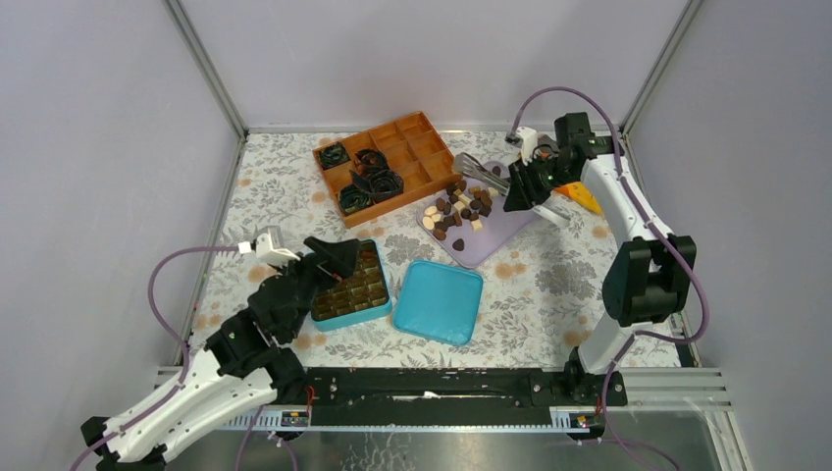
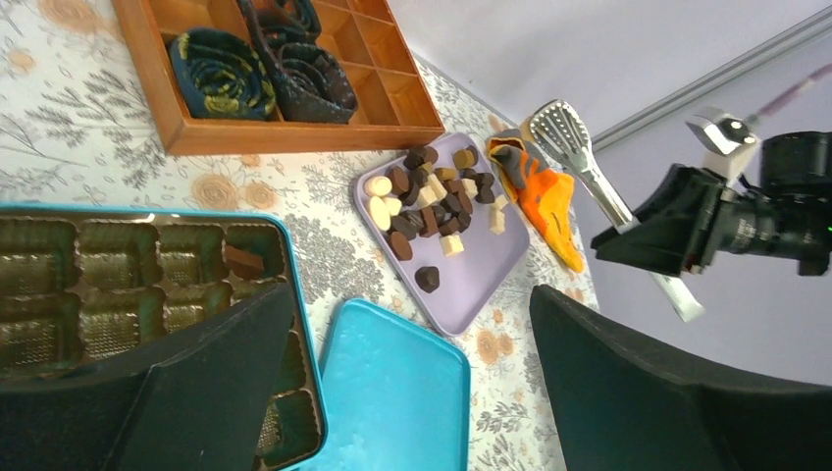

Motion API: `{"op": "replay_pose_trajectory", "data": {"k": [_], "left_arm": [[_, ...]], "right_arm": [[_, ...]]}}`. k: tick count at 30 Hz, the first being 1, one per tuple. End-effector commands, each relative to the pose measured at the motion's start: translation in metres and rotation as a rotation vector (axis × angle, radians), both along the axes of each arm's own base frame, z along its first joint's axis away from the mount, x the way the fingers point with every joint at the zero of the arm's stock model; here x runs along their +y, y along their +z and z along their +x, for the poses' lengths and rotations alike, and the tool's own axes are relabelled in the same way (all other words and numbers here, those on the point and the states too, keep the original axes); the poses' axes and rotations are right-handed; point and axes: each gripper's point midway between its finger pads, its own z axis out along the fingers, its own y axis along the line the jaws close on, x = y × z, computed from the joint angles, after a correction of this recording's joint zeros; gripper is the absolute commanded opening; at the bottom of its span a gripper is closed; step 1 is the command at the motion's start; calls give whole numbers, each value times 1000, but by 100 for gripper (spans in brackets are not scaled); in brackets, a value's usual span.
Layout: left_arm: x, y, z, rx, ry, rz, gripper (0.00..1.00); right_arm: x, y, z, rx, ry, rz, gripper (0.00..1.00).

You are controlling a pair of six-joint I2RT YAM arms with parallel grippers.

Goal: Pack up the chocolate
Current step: Pick up the fake chocolate from the plate, then place the fake chocolate in the packing box.

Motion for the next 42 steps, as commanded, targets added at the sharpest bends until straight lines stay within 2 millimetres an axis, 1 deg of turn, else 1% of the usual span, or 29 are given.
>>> {"op": "replay_pose_trajectory", "data": {"k": [1, 5, 8, 12, 16, 20, 25, 27, 30, 32, 35, 38, 42], "left_arm": [[16, 17, 4, -12, 55, 123, 99], [22, 24, 5, 16, 67, 213, 99], [28, 31, 4, 36, 79, 269, 99], [36, 39, 0, 41, 91, 277, 99], [42, 38, -7, 39, 97, 228, 99], [50, 34, -15, 40, 109, 172, 99], [58, 30, -21, 34, 122, 119, 99], [59, 28, -23, 35, 122, 108, 99], [59, 24, -24, 42, 124, 98, 99], [58, 23, -24, 46, 121, 95, 99], [58, 21, -24, 49, 120, 93, 99], [58, 21, -24, 50, 123, 92, 99], [59, 20, -24, 51, 127, 88, 99]], "right_arm": [[56, 37, -45, -45, 190, 177, 0], [108, 40, -79, -40, 335, 202, 0], [143, 39, -98, -40, 428, 195, 0], [182, 26, -110, -42, 512, 132, 0], [208, 6, -111, -36, 538, 46, 0], [223, -15, -108, -31, 543, -29, 1], [233, -35, -101, -39, 541, -106, 3], [238, -39, -102, -38, 551, -123, 4], [244, -47, -102, -42, 555, -149, 10], [246, -52, -99, -48, 549, -172, 11], [246, -56, -93, -59, 530, -199, 13], [245, -59, -87, -71, 514, -219, 17], [243, -60, -86, -72, 508, -230, 25]]}}
